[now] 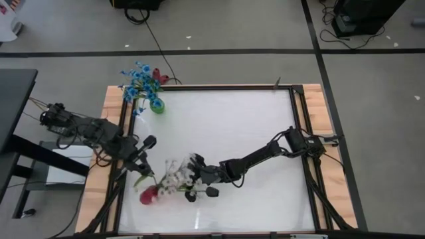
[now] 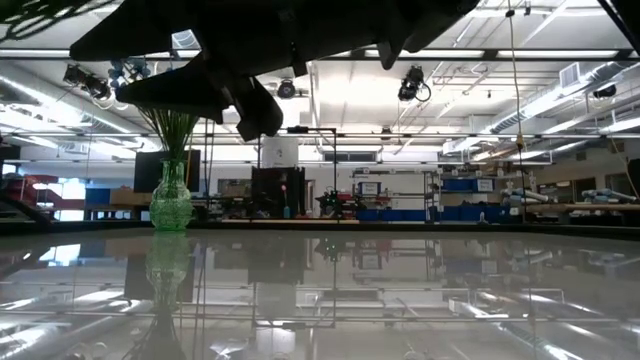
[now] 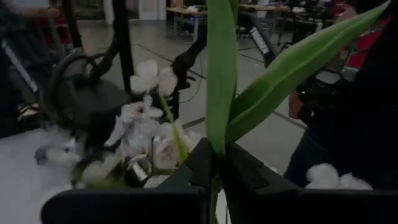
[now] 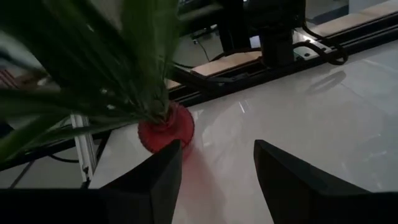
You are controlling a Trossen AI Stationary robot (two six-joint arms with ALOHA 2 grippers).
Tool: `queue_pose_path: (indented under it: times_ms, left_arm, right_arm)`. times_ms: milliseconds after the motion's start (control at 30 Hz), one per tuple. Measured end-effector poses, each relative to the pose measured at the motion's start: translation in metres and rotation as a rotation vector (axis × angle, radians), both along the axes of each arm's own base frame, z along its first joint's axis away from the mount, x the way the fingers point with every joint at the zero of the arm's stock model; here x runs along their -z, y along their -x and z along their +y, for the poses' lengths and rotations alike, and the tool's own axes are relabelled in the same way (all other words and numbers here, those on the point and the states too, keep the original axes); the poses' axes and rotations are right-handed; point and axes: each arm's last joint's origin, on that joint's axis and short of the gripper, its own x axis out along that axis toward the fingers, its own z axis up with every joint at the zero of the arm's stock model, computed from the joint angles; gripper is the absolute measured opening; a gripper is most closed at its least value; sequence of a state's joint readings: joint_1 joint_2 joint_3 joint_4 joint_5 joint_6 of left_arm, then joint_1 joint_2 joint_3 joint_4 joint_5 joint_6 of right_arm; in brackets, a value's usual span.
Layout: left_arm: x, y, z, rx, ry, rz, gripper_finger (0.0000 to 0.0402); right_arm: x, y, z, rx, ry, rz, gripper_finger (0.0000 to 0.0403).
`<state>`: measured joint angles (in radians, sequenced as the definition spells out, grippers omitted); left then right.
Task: Sort flowers into vase by color
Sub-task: Put the black tulip into the red vase
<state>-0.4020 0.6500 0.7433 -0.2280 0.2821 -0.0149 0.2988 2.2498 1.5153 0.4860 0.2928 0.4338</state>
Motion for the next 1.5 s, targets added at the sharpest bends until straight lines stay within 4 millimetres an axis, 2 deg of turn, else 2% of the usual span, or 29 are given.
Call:
queue_pose_path:
  times_ms: [300,500,633,733,900,1067,1233,1367,1500]
  left_arm:
    - [0.003,0.004,0.001,-0.040,-0.023,0.024,0.0029]
    - [0.015,0.005,0.002,-0.055,-0.029,0.187,0.0043]
    - [0.017,0.005,0.003,-0.094,-0.019,0.221,0.0071]
    - [0.015,0.004,0.005,-0.175,-0.001,0.218,0.0096]
    - [0.012,0.002,0.013,-0.272,0.016,0.225,0.0149]
    - [0.026,-0.007,0.020,-0.376,0.040,0.392,0.0202]
    - [0.036,-0.026,0.027,-0.499,0.157,0.532,0.0227]
    - [0.029,-0.033,0.039,-0.599,0.182,0.616,0.0227]
    - [0.017,-0.025,0.046,-0.664,0.111,0.800,0.0218]
  right_arm:
    - [-0.023,-0.014,-0.011,0.003,0.063,-0.026,0.0207]
    - [-0.025,-0.018,-0.019,0.005,0.065,0.051,0.0207]
    - [-0.017,-0.011,-0.021,0.046,0.030,0.209,0.0209]
    - [-0.017,0.000,-0.025,0.139,-0.014,0.346,0.0209]
    - [-0.036,0.023,-0.033,0.285,-0.071,0.485,0.0209]
    - [-0.054,0.047,-0.039,0.391,-0.155,0.601,0.0209]
    - [-0.070,0.071,-0.039,0.466,-0.348,0.733,0.0209]
    - [-0.091,0.109,-0.036,0.646,-0.349,0.832,0.0209]
    - [-0.121,0.154,-0.037,0.831,-0.298,0.876,0.0209]
